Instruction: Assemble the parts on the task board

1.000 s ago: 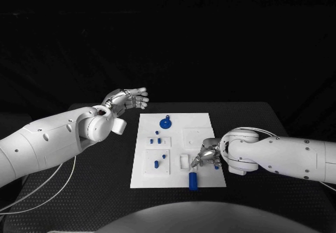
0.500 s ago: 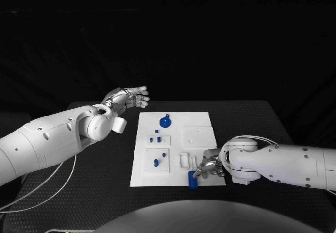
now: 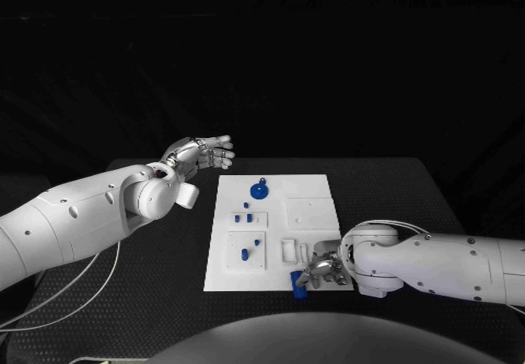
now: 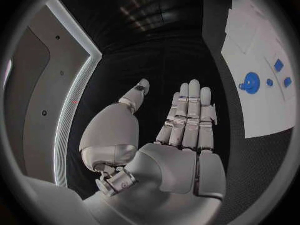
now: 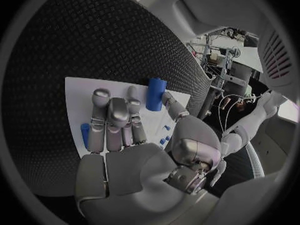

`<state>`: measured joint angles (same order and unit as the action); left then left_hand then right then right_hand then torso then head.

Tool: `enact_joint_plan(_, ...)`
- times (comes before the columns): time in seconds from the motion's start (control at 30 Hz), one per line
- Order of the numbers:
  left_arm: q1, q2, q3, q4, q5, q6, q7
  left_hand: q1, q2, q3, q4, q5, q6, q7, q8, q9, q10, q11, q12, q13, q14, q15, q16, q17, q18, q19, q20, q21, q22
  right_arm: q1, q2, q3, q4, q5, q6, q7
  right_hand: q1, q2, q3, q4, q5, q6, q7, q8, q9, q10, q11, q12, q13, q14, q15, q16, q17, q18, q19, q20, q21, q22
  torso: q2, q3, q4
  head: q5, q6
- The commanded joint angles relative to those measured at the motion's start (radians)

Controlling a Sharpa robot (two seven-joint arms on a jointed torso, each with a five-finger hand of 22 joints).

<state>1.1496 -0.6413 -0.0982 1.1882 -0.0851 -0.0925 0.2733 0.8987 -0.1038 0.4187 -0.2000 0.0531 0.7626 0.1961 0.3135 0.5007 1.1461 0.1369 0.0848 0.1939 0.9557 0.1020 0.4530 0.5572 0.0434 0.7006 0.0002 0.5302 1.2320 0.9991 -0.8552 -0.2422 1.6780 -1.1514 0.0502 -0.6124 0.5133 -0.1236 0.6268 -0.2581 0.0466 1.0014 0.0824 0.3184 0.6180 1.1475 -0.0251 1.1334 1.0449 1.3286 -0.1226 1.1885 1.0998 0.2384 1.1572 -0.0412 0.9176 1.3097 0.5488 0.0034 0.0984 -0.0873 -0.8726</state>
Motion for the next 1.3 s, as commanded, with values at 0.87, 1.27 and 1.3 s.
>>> enact_joint_plan(0.87,0.001,0.005,0.0,0.002,-0.007,0.016,-0.006,-0.002,0.008,-0.001,-0.005,-0.003,-0.004,0.0,0.007,-0.002,-0.006,-0.001,-0.004,-0.001,-0.004,0.005,-0.008,0.004,0.02,-0.001,0.007,-0.007,0.002,-0.022,0.074,0.0,-0.009,-0.23,-0.015,0.002,0.024,-0.012,0.019,-0.023,0.002,0.018,0.0,-0.008,-0.003,0.011,-0.004,-0.01,0.004,0.002,-0.01,0.008,-0.006,0.023,0.004,-0.006,0.006,0.004,0.0,0.0008,0.0,0.0,0.0)
enact_joint_plan(1.27,0.001,0.007,0.0,0.002,-0.009,0.016,-0.012,-0.002,0.009,-0.001,-0.005,-0.003,-0.005,0.0,0.007,-0.002,-0.007,-0.001,-0.004,-0.001,-0.004,0.005,-0.008,0.005,0.021,0.0,0.007,-0.007,0.003,-0.022,0.096,0.0,-0.018,-0.295,0.07,-0.002,-0.022,0.026,-0.03,-0.033,0.002,0.02,0.001,-0.016,-0.004,0.01,-0.003,-0.014,0.008,-0.002,-0.009,0.011,-0.009,0.023,-0.002,-0.002,0.007,0.005,0.0,0.001,-0.0006,-0.001,0.0)
enact_joint_plan(1.3,0.001,0.007,0.0,0.002,-0.01,0.017,-0.013,-0.002,0.009,-0.001,-0.005,-0.003,-0.005,0.0,0.007,-0.002,-0.007,-0.001,-0.004,-0.001,-0.004,0.005,-0.008,0.005,0.021,0.0,0.007,-0.007,0.003,-0.022,0.096,0.0,-0.018,-0.299,0.076,-0.002,-0.021,0.031,-0.041,-0.034,0.002,0.02,0.0,-0.017,-0.004,0.009,-0.003,-0.014,0.009,-0.003,-0.009,0.012,-0.009,0.023,-0.004,-0.002,0.008,0.006,0.001,0.0011,-0.0006,-0.001,0.0)
